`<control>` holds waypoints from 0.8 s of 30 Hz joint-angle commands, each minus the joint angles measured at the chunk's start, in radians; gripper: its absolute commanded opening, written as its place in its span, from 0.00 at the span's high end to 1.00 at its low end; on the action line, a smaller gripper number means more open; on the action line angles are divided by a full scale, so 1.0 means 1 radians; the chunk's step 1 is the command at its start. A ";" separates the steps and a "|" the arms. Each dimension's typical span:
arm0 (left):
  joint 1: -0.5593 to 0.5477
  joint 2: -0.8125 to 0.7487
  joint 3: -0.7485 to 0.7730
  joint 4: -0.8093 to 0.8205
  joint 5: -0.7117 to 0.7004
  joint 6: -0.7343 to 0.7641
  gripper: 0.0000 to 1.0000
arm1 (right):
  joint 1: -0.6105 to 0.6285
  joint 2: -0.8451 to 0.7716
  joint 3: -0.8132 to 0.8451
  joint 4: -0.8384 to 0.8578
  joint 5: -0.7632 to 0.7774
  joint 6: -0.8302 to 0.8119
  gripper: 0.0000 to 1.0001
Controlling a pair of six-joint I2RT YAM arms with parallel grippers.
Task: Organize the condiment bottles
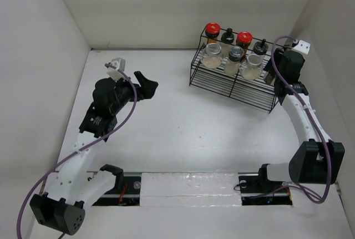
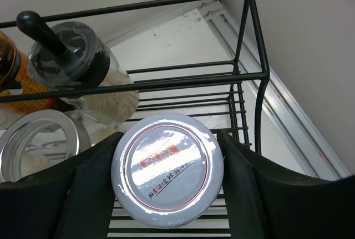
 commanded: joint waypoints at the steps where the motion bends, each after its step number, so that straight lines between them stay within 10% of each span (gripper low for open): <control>1: -0.003 0.003 0.015 0.037 0.020 0.015 0.00 | -0.009 -0.012 0.029 0.192 0.037 -0.003 0.46; 9: -0.003 0.021 0.015 0.037 0.031 0.015 0.00 | 0.009 0.006 -0.020 0.212 0.086 -0.003 0.44; 24: -0.003 0.012 0.015 0.037 0.031 0.015 0.00 | 0.037 -0.061 -0.031 0.182 0.051 0.006 0.04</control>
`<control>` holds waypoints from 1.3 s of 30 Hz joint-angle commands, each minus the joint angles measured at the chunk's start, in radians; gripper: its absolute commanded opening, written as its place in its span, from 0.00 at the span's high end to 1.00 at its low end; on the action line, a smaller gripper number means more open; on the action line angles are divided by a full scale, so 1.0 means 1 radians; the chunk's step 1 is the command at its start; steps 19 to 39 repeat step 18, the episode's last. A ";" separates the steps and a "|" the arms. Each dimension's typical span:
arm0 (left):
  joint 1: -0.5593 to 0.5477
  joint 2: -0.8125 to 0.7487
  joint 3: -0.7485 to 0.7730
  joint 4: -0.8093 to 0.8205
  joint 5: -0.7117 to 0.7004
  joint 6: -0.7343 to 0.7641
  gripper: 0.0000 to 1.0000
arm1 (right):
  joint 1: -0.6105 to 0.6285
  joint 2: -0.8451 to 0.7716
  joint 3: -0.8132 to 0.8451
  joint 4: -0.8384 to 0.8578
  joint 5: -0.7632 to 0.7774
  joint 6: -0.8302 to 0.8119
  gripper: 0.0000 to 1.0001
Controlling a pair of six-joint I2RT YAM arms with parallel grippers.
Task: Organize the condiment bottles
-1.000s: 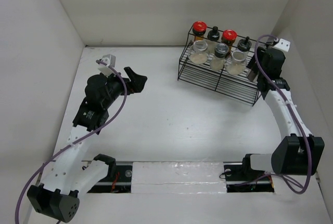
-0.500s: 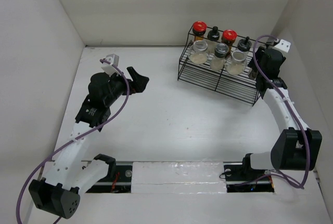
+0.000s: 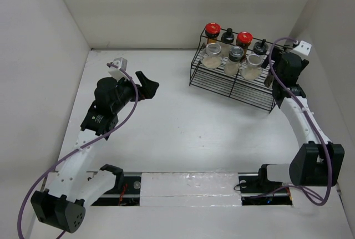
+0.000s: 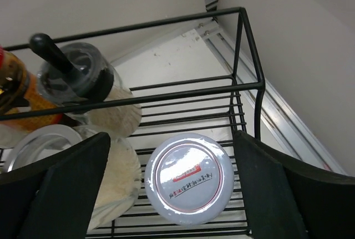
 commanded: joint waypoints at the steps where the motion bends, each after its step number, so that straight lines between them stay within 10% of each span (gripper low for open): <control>1: -0.003 -0.015 0.015 0.037 0.019 0.014 0.00 | 0.015 -0.078 0.022 0.045 -0.029 0.006 0.00; 18: -0.003 -0.118 0.012 0.083 -0.008 -0.006 0.00 | 0.483 -0.402 -0.146 0.022 -0.457 0.108 0.00; 39: -0.003 -0.118 0.012 0.083 -0.008 -0.006 0.00 | 0.483 -0.402 -0.146 0.022 -0.457 0.108 0.00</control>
